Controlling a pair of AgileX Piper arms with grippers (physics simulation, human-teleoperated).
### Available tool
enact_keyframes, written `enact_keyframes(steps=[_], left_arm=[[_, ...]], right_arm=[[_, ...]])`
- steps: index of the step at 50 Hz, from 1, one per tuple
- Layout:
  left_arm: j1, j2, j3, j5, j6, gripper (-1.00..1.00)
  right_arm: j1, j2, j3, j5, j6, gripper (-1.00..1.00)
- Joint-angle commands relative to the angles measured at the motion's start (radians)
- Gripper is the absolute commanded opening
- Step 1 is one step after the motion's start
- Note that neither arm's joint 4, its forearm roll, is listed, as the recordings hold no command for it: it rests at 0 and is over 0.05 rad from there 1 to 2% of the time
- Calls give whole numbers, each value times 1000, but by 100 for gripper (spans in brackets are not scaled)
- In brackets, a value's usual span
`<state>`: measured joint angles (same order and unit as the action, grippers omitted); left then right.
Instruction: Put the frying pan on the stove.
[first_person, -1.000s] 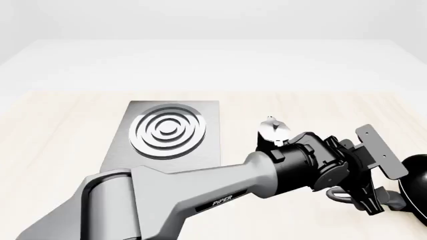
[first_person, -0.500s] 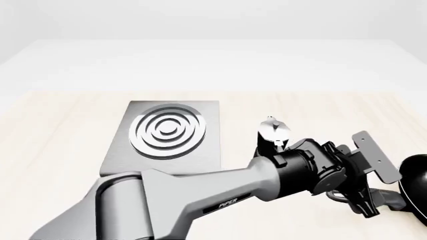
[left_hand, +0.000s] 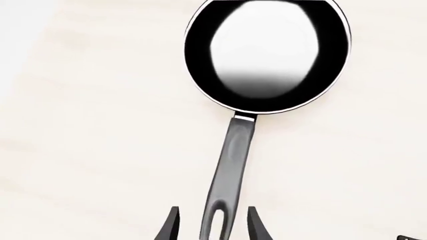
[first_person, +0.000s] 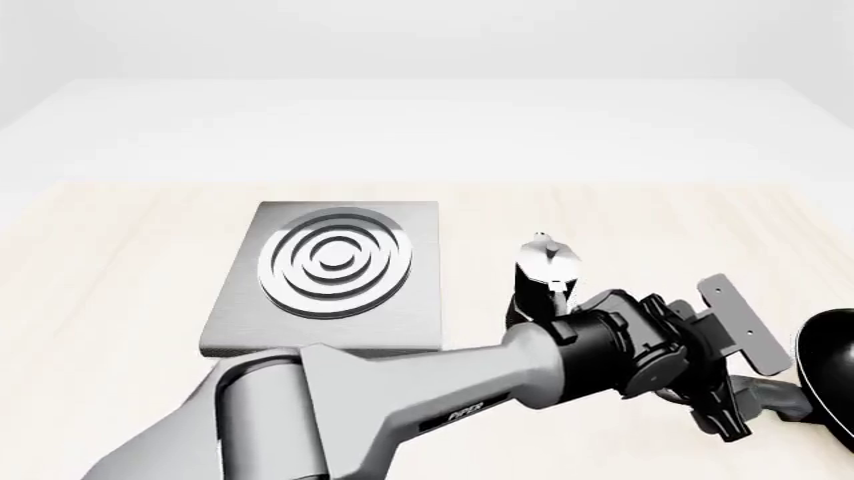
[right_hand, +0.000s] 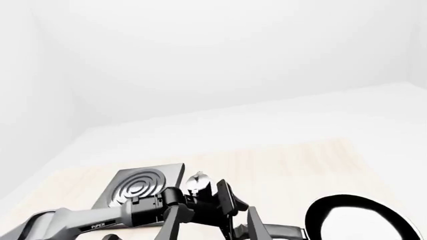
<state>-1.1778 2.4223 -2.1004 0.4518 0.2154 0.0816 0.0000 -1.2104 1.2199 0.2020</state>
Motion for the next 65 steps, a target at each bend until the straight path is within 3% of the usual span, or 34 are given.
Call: enact_keyframes(steps=[1,26,65], left_arm=[[-3,22,-4,-9,-11,100],[-3,85,-36,-17,-20,100],[11,200,-198,58,-10,100]], right_arm=[[1,0,-2,0,1,100],[1,0,-5,0,6,100],[1,0,-7,0,7,100]])
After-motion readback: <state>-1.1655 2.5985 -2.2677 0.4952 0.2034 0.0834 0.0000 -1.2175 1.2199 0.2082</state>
